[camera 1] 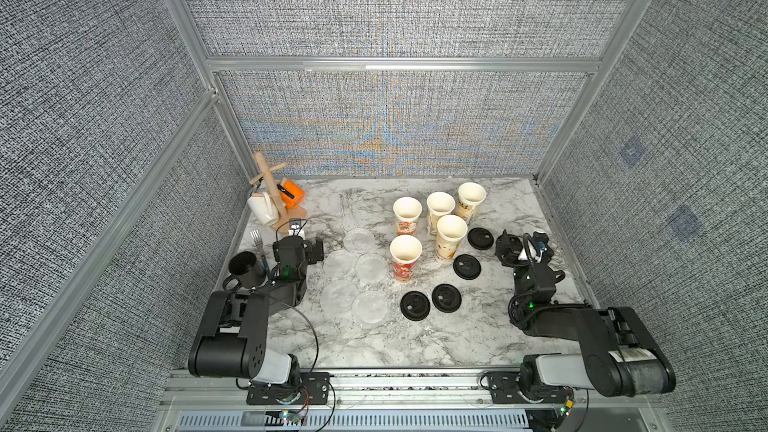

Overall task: Put the leak-proof paper on the milk tea cups
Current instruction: Pick up the leak-proof paper from the center of the board.

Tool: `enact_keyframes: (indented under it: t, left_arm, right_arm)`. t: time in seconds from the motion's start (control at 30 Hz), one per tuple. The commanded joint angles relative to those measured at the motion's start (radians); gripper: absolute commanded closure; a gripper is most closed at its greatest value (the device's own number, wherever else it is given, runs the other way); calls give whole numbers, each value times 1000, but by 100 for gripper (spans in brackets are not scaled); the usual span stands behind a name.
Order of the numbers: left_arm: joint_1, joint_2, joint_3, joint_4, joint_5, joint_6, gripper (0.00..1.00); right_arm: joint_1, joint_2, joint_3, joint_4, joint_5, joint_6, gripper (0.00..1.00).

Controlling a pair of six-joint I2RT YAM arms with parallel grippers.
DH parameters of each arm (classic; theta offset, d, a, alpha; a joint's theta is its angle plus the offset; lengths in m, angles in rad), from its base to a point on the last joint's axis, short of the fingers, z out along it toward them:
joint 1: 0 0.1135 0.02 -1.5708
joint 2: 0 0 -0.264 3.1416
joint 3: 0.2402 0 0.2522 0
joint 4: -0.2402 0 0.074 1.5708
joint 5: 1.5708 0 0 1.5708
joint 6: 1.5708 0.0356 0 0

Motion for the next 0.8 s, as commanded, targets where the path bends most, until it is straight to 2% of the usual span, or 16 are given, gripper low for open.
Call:
enact_keyframes:
  t: [0.0,0.03,0.1,0.17,0.23,0.37,0.47,0.6,0.77]
  left_arm:
    - [0,-93,189,-399,-176,-135,0]
    - [-1,-104,255,-498,-181,-156,1]
    - [-1,-103,383,-695,-157,-202,1]
    - [-4,-88,484,-830,-120,-245,0]
    - [-9,-81,548,-934,-65,-288,0]
    - [-34,-79,629,-1084,117,-295,1]
    - [-66,-64,676,-1190,227,-302,2]
    - [-107,35,783,-1340,309,-282,7]
    - [-155,271,975,-1489,319,-205,19]
  right_arm:
    - [21,-86,-11,12,34,-31,5]
    - [38,-141,14,-79,76,-36,6]
    - [55,-280,126,-416,157,22,8]
    - [62,-359,216,-684,215,92,11]
    - [79,-426,278,-858,255,131,12]
    - [118,-477,455,-1282,316,248,13]
    - [135,-466,572,-1548,295,340,13]
    - [144,-472,708,-1752,198,377,12]
    - [142,-514,779,-1845,91,350,12]
